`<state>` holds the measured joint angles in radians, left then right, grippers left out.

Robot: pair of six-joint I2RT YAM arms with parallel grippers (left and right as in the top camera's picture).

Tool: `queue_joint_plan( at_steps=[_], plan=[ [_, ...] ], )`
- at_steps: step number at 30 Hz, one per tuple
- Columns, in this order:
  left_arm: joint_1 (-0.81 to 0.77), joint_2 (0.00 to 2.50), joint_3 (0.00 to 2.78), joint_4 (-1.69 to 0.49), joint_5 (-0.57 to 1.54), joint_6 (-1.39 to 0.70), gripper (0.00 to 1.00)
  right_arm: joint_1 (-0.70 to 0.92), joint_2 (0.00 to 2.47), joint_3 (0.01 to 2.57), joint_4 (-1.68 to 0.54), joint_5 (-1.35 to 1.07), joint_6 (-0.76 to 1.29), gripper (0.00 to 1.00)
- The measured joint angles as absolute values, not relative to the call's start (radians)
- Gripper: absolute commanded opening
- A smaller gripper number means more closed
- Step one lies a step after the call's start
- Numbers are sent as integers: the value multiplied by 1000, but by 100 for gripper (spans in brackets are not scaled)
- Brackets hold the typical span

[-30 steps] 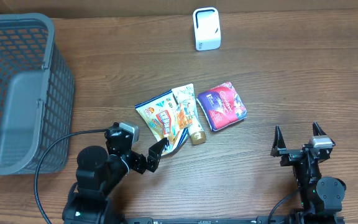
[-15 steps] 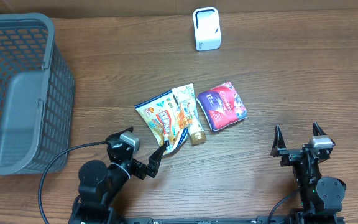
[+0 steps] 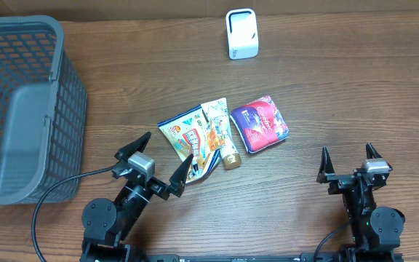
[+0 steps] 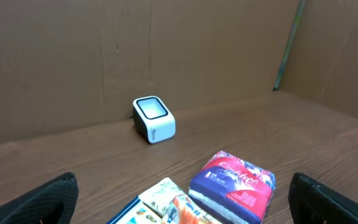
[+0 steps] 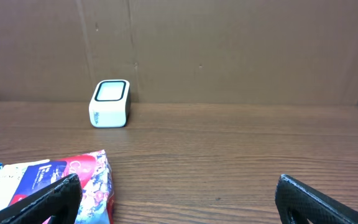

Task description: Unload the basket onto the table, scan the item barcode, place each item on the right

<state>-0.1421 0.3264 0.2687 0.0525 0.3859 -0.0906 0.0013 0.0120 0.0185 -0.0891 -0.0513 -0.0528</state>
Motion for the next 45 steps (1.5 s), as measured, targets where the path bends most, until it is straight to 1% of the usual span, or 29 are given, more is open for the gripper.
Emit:
queue_joint_plan(
  at_steps=[12,19,21,24,29,32,35,37,38,43,45],
  plan=[
    [-142,326,269,43,386,-156,99,1,12,19,-89,-51,-52,100],
    [-142,326,268,-99,386,-189,100,1,12,19,-89,-52,-53,100],
    [-142,326,268,-109,390,-203,100,1,12,19,-89,-51,-53,100],
    [-142,327,266,-87,436,-242,100,1,12,19,-90,-51,-53,100],
    [-142,327,266,77,537,-279,100,1,12,19,-89,-51,-53,100],
    [-142,327,286,64,581,-268,100,1,12,19,-90,-52,-53,100],
    [-142,332,376,-64,584,-202,99,1,12,19,-89,-52,-52,100],
    [-142,363,516,-234,551,-148,99,1,12,19,-89,-52,-52,100],
    [-142,373,544,-260,545,-135,100,1,12,19,-89,-52,-53,100],
    [-142,551,897,-753,432,-36,100,1,12,19,-77,-51,-53,100],
    [-142,649,1029,-911,387,-14,100,1,12,19,-39,-64,-52,100]
  ],
)
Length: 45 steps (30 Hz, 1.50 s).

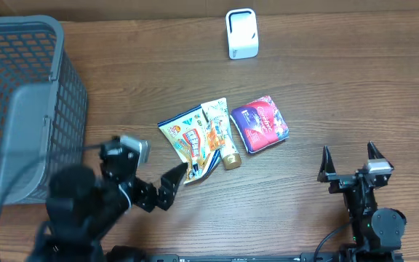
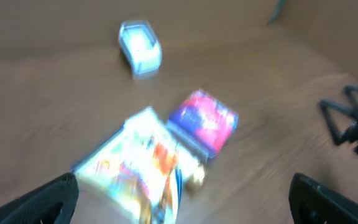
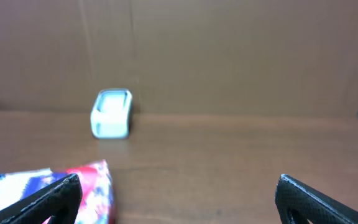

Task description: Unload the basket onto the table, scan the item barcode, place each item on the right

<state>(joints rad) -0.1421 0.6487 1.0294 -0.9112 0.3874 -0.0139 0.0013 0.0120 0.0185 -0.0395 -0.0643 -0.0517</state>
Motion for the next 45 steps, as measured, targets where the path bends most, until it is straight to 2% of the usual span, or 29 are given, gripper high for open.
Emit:
queue_joint_plan(
  at_steps=[3,8,11,15,17,20,24,29,34,40,45],
  plan=[
    [-142,774,1158,-1011,354,6,100,1,12,19,14,-175,-23,100],
    [-142,908,1207,-1023,366,16,100,1,12,19,101,-502,57,100],
    [-142,970,1207,-1026,371,14,100,1,13,19,234,-656,93,100],
    [-142,1046,1207,-1028,374,-5,100,1,12,19,528,-769,112,100],
    [-142,1076,1207,-1028,374,-19,100,1,11,28,567,-791,115,100],
    [-142,1110,1207,-1026,377,-46,100,-15,22,101,440,-808,111,100],
    [-142,1122,1207,-1024,382,-57,100,-61,132,339,70,-838,34,100],
    [-142,1122,1207,-1025,389,-71,100,-103,450,745,-332,-918,-101,100],
    [-142,1122,1207,-1039,396,-76,100,-105,775,1064,-589,-1077,-150,100],
    [-142,1123,1218,-1034,394,-83,100,-105,1046,1155,-588,-1337,-81,100],
    [-142,1140,1365,-1172,276,-112,100,-101,1180,1155,-591,-1330,32,100]
  ],
)
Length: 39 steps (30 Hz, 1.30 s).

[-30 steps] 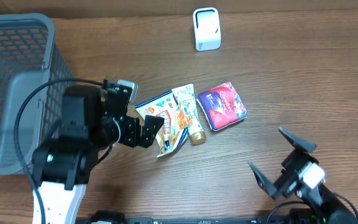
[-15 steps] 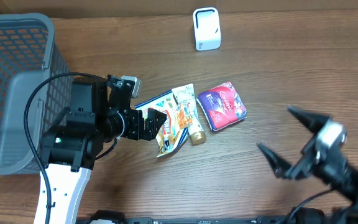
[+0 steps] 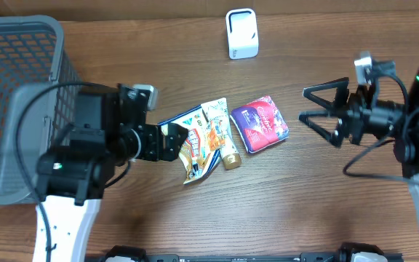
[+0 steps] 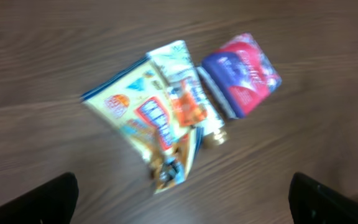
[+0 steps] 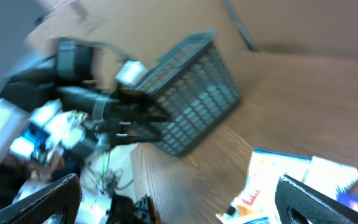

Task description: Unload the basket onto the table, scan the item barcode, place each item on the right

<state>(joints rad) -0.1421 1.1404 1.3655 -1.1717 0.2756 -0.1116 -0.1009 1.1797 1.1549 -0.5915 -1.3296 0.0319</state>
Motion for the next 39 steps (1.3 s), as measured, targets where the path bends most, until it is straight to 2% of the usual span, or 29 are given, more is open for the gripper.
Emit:
queue_joint_plan(
  at_steps=[6,8,12,16,18,20,26,29,33,39],
  plan=[
    [-142,1225,1644,-1413,94,-132,100,33,1193,1259,-845,-908,95,100],
    [-142,1257,1706,-1436,50,-140,100,130,1206,1349,-979,-691,103,100],
    [-142,1300,1732,-1412,0,-152,100,294,1271,1467,-1119,-421,111,100],
    [-142,1334,1732,-1410,-24,-174,100,395,1371,1480,-1124,-274,112,99],
    [-142,1347,1732,-1411,-31,-187,100,427,1436,1480,-1102,-229,112,88],
    [-142,1359,1732,-1415,-35,-194,100,453,1506,1480,-1074,-184,118,84],
    [-142,1400,1732,-1422,-39,-208,100,529,1668,1480,-1029,-45,115,81],
    [-142,1419,1732,-1422,-39,-210,100,573,1739,1479,-1010,32,117,75],
    [-142,1439,1732,-1422,-40,-211,100,633,1834,1480,-986,131,115,75],
    [-142,1465,1732,-1422,-42,-211,100,687,1905,1479,-960,239,120,71]
  ],
)
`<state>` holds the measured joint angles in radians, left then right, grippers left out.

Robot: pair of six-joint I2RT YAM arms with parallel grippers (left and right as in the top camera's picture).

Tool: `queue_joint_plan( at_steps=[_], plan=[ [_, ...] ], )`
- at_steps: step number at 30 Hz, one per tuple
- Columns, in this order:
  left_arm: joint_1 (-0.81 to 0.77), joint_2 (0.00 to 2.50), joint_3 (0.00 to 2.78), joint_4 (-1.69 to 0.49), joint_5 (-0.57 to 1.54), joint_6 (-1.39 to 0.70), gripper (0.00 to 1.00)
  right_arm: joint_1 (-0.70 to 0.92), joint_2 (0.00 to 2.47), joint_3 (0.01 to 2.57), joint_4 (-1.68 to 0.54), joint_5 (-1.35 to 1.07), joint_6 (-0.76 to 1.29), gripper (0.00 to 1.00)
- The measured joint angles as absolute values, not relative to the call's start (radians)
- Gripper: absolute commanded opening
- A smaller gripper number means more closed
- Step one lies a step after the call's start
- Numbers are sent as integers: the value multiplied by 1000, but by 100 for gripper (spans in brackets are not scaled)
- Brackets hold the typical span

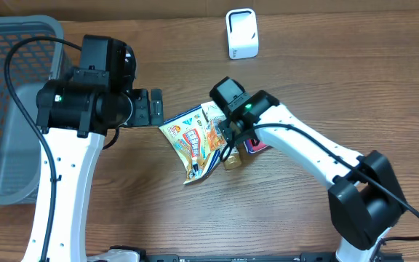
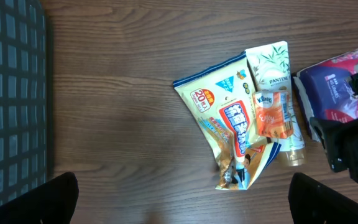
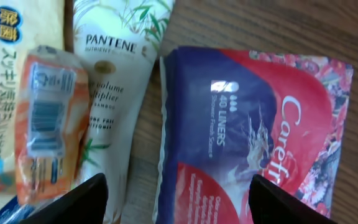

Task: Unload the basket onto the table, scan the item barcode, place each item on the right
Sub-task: 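Grasp the red-purple Carefree pack with the right gripper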

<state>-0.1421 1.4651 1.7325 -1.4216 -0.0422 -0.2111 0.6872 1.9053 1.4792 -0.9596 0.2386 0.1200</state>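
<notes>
A pile of items lies mid-table: a yellow snack bag (image 1: 189,140), a white Pantene tube (image 3: 120,74), an orange sachet (image 3: 45,118) with a barcode, and a purple-red Carefree liner pack (image 3: 253,143). The white scanner (image 1: 241,33) stands at the table's far edge. My right gripper (image 3: 185,208) is open, close above the liner pack, one finger on each side of it. In the overhead view the right gripper (image 1: 236,137) covers most of that pack (image 1: 259,148). My left gripper (image 1: 155,108) is open, held high just left of the pile, with nothing in it.
A grey mesh basket (image 1: 20,109) fills the left side of the table, with its wall (image 2: 8,93) at the left edge of the left wrist view. A brown cardboard wall runs behind the scanner.
My right gripper was open in the air to the right of the pile; now it is down over the liner pack. The left gripper sits farther back and higher, looking straight down.
Both arms rested low at the table's front edge with open grippers. Then the left arm was lifted, the right unmoved. Later both were raised, one on each side of the pile. Now the right gripper straddles the liner pack; the items lie where they were.
</notes>
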Motion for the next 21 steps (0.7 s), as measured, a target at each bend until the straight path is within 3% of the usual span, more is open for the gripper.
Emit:
queue_joint_plan(
  at_steps=[6,11,21],
  plan=[
    [-142,1474,1732,-1422,-42,-211,100,688,1934,1479,-940,279,122,70],
    [-142,1476,1732,-1422,-42,-211,100,688,1962,1476,-926,289,130,52],
    [-142,1476,1732,-1422,-42,-211,100,688,1981,1434,-888,308,130,52]
  ],
)
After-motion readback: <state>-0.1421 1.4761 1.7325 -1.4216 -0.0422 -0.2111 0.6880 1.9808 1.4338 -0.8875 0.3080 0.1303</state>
